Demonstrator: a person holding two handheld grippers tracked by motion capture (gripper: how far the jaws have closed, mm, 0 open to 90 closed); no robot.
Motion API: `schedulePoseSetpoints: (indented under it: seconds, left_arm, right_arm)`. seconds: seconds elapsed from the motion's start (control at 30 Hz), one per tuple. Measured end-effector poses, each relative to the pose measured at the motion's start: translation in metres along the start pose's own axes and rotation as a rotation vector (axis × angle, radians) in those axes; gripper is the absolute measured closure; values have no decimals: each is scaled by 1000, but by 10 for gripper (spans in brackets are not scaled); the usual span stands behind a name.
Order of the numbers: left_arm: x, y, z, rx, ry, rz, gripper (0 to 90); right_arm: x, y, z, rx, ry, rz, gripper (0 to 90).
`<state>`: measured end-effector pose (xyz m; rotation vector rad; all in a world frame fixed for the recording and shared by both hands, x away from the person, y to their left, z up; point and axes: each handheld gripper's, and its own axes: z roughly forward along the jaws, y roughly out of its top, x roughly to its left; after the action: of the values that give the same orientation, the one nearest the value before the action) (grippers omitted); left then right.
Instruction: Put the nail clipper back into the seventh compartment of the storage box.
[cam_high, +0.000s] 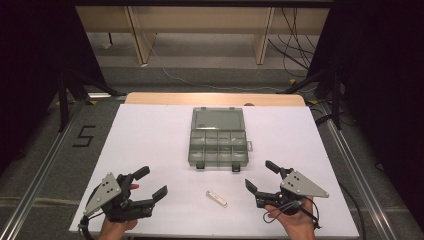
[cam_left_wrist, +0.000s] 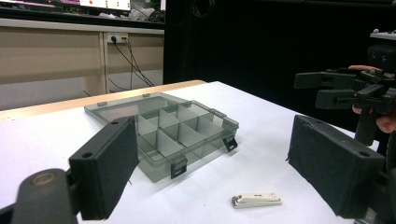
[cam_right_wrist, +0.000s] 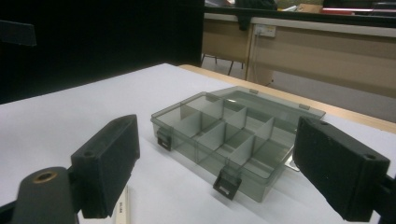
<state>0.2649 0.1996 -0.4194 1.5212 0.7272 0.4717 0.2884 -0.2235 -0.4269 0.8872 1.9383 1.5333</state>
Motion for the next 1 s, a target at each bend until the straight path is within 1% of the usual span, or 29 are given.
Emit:
schedulePoseSetpoints:
  seconds: [0.03, 0.13, 0.17, 0.2, 0.3, 0.33, 0.37, 0.43, 0.47, 0.5, 0.53, 0.57, 0.6, 0.63, 0.67, 0.7, 0.77, 0.8, 0.83, 0.87, 0.9, 0.93, 0.97, 1.0]
  left_arm:
    - [0, 0, 0, 0, -1, 1, 153]
    - [0, 0, 0, 0, -1, 1, 153]
    - [0, 0, 0, 1, -1, 1, 152]
    - [0, 0, 0, 1, -1, 1, 153]
    - [0, 0, 0, 1, -1, 1, 153]
    - [0, 0, 0, 1, -1, 0, 153]
    - [0, 0, 0, 1, -1, 0, 153]
    - [0, 0, 0, 1, -2, 1, 153]
    - [0, 0, 0, 1, -2, 0, 153]
    - [0, 0, 0, 2, -2, -2, 153]
    - [0, 0, 0, 2, -2, -2, 153]
    - [0, 0, 1, 1, -2, -2, 153]
    - [0, 0, 1, 1, -2, -2, 153]
    - [0, 0, 0, 0, -2, -1, 153]
    - [0, 0, 0, 0, -2, -1, 153]
    - [0, 0, 0, 0, -1, 1, 153]
    - [0, 0, 0, 0, 0, 1, 153]
    - [0, 0, 0, 0, 1, 4, 153]
    - [0, 0, 0, 0, 1, 6, 153]
    - [-1, 0, 1, 1, -1, 3, 153]
    - [-1, 0, 1, 1, -1, 3, 153]
    - [0, 0, 1, 1, -1, 4, 153]
    - [0, 0, 1, 1, 1, -1, 153]
    - [0, 0, 1, 1, 1, -1, 153]
  right_arm:
    - [-3, 0, 1, -13, -4, -21, 159]
    - [-3, 0, 1, -11, -4, -23, 158]
    - [-1, 0, 0, 12, 10, -4, 158]
    - [-1, 0, 0, 11, 4, -6, 158]
    - [0, 0, 1, 7, 10, -8, 158]
    - [1, 0, 2, 8, -1, -19, 158]
    - [0, 0, 3, -5, -6, -38, 158]
    - [2, 1, 2, 34, 6, -25, 158]
    - [2, 1, 2, 34, 6, -25, 158]
    - [2, 1, 3, 30, 1, -33, 158]
    - [4, 1, 4, 24, 7, -38, 158]
    - [3, 2, 4, 23, 7, -59, 158]
    - [3, 2, 4, 23, 7, -59, 158]
    - [5, 4, 4, 42, 8, -58, 158]
    - [4, 4, 5, 35, 6, -81, 158]
    - [5, 5, 5, 49, 14, -84, 159]
    - [5, 5, 6, 48, 8, -85, 159]
    - [6, 5, 6, 70, 28, -83, 161]
    - [8, 6, 9, 59, 36, -92, 162]
    - [9, 8, 9, 87, 43, -97, 163]
    - [8, 9, 11, 68, 44, -121, 166]
    - [10, 11, 11, 85, 51, -122, 166]
    - [11, 12, 12, 99, 61, -139, 166]
    - [11, 12, 12, 99, 61, -139, 166]
